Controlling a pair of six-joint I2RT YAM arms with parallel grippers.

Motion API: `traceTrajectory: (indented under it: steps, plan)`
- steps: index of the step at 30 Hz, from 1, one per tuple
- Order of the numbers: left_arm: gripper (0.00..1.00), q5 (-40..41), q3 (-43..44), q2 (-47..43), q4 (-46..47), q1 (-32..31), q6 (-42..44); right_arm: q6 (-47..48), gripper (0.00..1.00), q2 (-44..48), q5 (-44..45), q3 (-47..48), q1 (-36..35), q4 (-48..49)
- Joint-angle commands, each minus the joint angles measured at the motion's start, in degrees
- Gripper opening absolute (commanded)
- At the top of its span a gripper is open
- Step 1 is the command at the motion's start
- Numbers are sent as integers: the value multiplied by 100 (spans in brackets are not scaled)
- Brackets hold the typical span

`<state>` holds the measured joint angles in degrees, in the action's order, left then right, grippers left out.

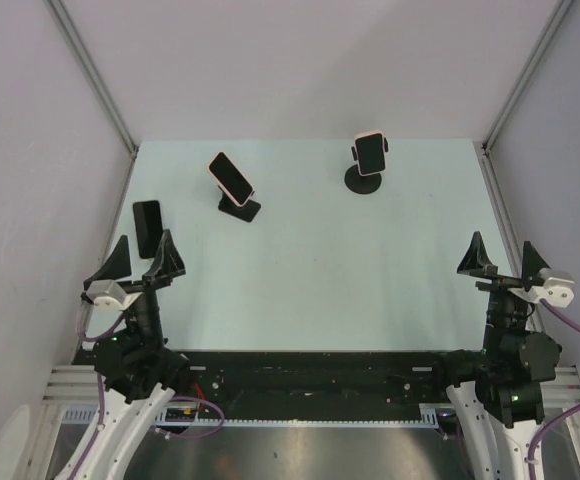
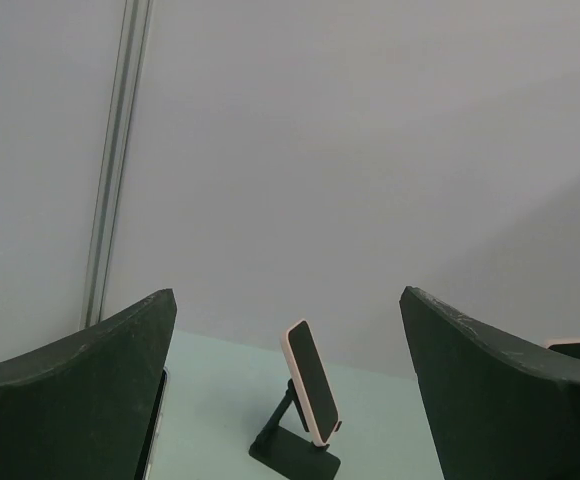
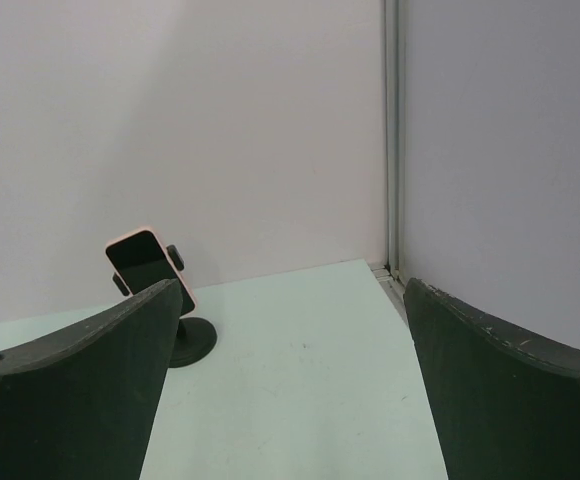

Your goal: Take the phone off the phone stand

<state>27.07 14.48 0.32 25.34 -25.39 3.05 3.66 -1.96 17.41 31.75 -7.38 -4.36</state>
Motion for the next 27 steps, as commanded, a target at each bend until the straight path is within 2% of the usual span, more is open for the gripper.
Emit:
traceTrajectory:
  steps: [1,7,13,22,23,25,27]
  plan:
    - [100,70,195,-674,41,-10,64,-32,100,29,42,200,-1,-3]
    - [100,-158,441,55,-82,25,-260,-94,100,29,140,227,-229,-30]
    - [100,-606,985,1390,-494,43,-692,-216,100,37,96,218,-247,-3]
    - [100,-931,2646,3895,-1837,69,-595,-225,100,37,61,271,-580,-47]
    - [100,-958,3074,4384,-2031,139,-578,-225,100,37,70,271,-615,-65]
    - [100,-897,3489,4844,-2645,200,-639,-199,100,37,96,271,-747,-91]
    - [100,-905,3868,5319,-2841,428,-761,-164,100,37,183,271,-922,-109]
